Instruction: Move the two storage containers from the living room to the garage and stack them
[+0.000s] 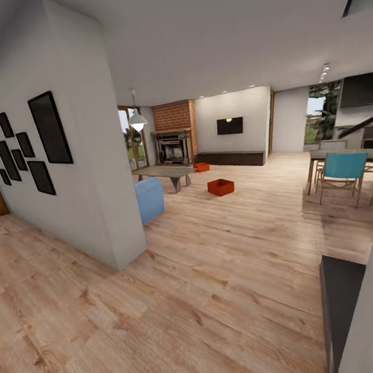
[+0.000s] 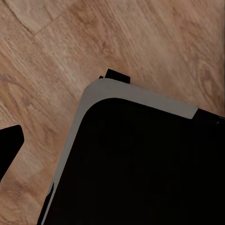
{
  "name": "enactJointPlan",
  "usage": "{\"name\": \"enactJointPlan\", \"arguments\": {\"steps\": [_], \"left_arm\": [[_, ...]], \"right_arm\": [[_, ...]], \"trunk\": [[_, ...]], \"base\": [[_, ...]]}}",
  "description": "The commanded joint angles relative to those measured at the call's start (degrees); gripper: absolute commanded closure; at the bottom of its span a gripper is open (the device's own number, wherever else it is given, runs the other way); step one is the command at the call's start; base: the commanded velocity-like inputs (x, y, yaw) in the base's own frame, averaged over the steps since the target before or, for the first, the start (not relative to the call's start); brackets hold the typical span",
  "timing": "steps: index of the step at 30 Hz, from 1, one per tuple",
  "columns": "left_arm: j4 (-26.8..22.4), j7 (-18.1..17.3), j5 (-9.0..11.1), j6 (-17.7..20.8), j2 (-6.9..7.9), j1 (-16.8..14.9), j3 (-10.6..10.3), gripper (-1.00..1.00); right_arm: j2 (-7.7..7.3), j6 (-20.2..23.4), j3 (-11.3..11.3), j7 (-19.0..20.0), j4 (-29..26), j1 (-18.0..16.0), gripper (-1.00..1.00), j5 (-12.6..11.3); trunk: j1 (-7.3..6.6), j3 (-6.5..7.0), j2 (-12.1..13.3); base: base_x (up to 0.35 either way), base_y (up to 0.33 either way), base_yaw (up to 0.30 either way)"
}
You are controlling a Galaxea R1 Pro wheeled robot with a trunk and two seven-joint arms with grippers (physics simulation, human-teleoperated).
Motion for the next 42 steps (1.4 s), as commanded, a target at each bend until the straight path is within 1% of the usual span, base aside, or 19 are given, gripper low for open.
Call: {"name": "enactJointPlan", "arguments": {"steps": [1, 18, 28, 31, 36, 42], "left_arm": [[0.0, 0.1, 0.2, -0.1, 0.0, 0.0, -0.1, -1.0], [0.0, 0.1, 0.2, -0.1, 0.0, 0.0, -0.1, -1.0], [0.0, 0.1, 0.2, -0.2, 0.0, 0.0, -0.1, -1.0], [0.0, 0.1, 0.2, -0.1, 0.0, 0.0, -0.1, -1.0], [0.0, 0.1, 0.2, -0.1, 0.0, 0.0, -0.1, -1.0], [0.0, 0.1, 0.2, -0.1, 0.0, 0.0, -0.1, -1.0]], "right_arm": [[0.02, -0.3, 0.5, 0.0, 0.2, -0.1, -1.0, -0.6], [0.01, -0.4, 0.5, 0.0, 0.2, -0.1, -1.0, -1.1], [0.01, -0.4, 0.5, 0.0, 0.2, -0.1, -1.0, -1.1], [0.16, -0.4, 0.5, -0.1, 0.2, -0.1, -1.0, -0.8], [0.34, -0.4, 0.5, -0.1, 0.2, -0.1, -1.0, -0.7], [0.36, -0.4, 0.6, -0.1, 0.2, -0.1, -1.0, -0.6]], "trunk": [[0.03, -0.06, 0.0], [0.03, -0.06, 0.0], [0.03, -0.06, 0.0], [0.03, -0.06, 0.0], [0.03, -0.06, 0.0], [0.03, -0.06, 0.0]], "base": [[0.326, 0.0, 0.0], [0.326, 0.0, 0.0], [0.326, 0.0, 0.0], [0.326, 0.0, -0.022], [0.326, 0.0, -0.146], [0.326, 0.0, -0.271]]}}
